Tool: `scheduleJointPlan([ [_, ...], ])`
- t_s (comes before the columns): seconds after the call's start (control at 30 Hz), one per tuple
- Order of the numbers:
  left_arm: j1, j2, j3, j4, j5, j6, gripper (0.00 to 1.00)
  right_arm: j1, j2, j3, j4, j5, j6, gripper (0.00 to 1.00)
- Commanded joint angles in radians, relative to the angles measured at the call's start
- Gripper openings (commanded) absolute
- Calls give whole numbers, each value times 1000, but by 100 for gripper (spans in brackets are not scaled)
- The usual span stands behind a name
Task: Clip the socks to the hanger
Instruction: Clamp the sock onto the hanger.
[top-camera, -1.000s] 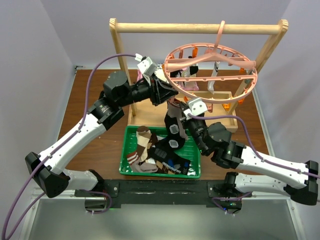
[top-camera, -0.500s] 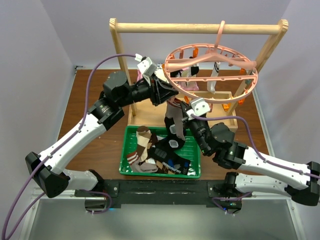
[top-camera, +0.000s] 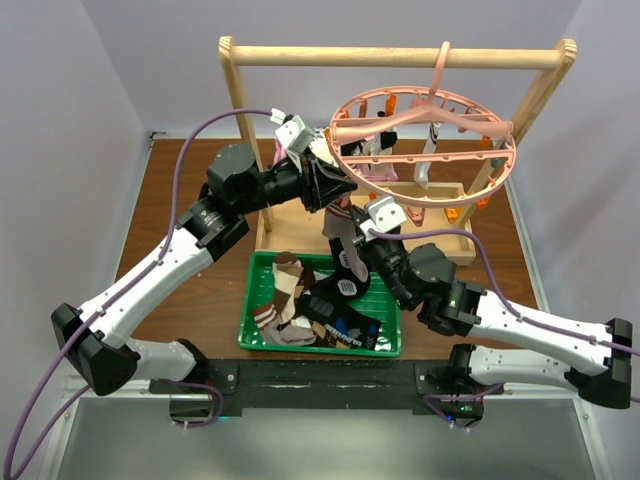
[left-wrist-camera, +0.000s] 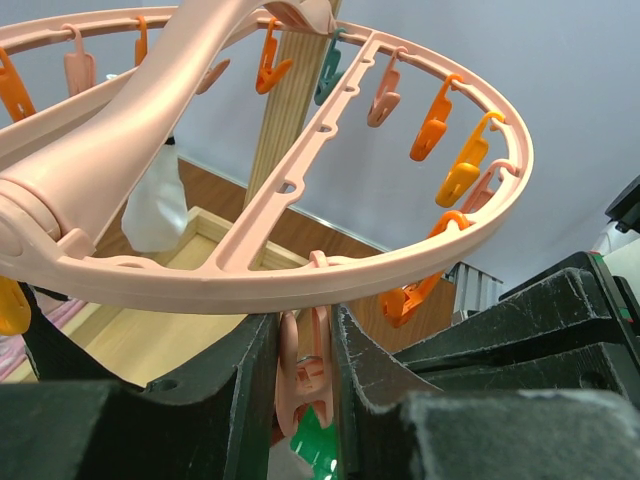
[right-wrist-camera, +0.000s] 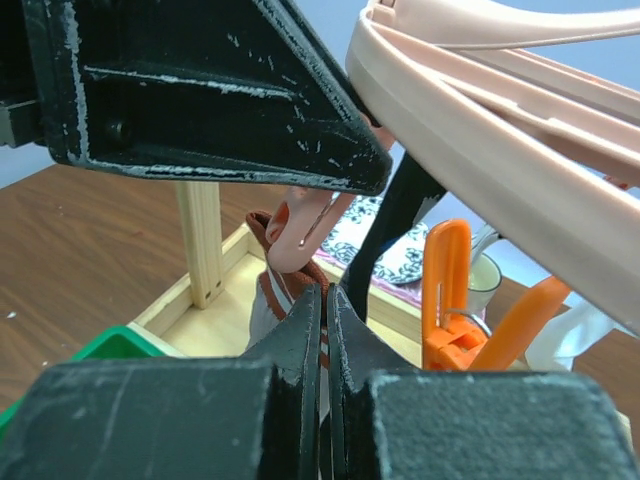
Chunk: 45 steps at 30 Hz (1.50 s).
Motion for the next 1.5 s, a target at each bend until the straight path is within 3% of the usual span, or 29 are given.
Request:
scheduleJointPlan([
  [0.0,1,-22,-8,42,43,2,0,-4,-16,20,7,-22,42,0],
  [1.13,1,-39,-46,57,58,7,0,-5,-86,26,-17,-30,36,0],
  [1.47,3,-39,-34,62,58,-7,0,-5,-48,34,-105,-124,86,0],
])
